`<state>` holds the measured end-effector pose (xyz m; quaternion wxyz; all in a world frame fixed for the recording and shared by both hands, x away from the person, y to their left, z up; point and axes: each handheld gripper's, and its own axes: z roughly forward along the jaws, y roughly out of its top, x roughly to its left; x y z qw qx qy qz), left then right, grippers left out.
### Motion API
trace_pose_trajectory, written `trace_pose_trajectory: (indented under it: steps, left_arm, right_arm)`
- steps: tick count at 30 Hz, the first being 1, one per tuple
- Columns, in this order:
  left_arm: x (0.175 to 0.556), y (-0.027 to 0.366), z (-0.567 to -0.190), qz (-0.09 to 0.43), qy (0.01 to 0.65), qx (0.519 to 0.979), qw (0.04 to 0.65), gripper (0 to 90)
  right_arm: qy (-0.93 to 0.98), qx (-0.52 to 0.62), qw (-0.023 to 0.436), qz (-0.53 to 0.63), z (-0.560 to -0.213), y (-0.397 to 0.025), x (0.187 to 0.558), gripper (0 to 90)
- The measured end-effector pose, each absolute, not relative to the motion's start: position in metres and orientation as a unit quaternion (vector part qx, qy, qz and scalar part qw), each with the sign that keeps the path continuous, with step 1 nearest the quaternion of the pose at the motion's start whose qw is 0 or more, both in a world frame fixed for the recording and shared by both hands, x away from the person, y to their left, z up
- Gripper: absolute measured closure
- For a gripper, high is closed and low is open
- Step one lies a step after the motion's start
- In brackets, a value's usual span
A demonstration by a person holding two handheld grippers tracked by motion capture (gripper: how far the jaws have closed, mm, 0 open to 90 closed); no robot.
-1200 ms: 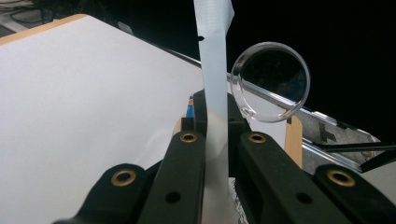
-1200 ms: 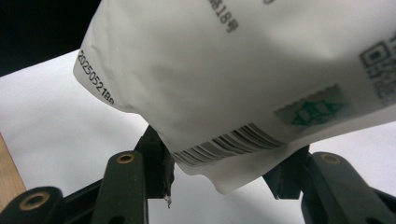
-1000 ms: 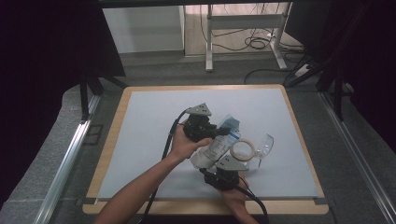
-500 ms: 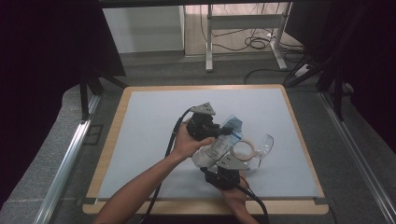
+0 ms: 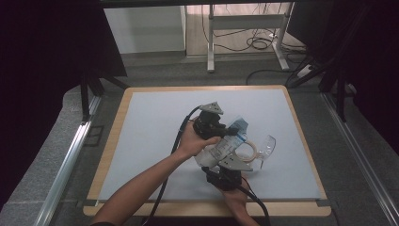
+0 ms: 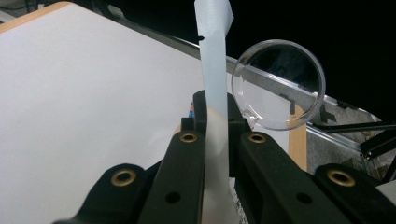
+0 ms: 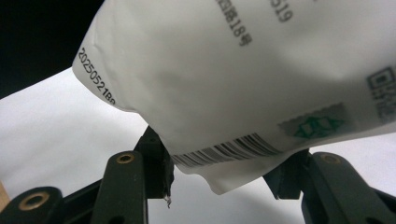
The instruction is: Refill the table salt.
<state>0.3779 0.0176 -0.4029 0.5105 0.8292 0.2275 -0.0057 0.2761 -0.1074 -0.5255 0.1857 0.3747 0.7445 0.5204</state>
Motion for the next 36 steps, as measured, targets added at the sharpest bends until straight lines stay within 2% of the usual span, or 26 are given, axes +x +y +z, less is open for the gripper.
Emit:
trace_pose_trajectory:
  steps: [36]
  left_arm:
    - [0.386,0.003,-0.4,-0.017,0.218,0.844,0.49,90.0]
  right_arm:
    - [0.728,0.393,0.189,0.529,-0.523,-0.107,0.276,50.8]
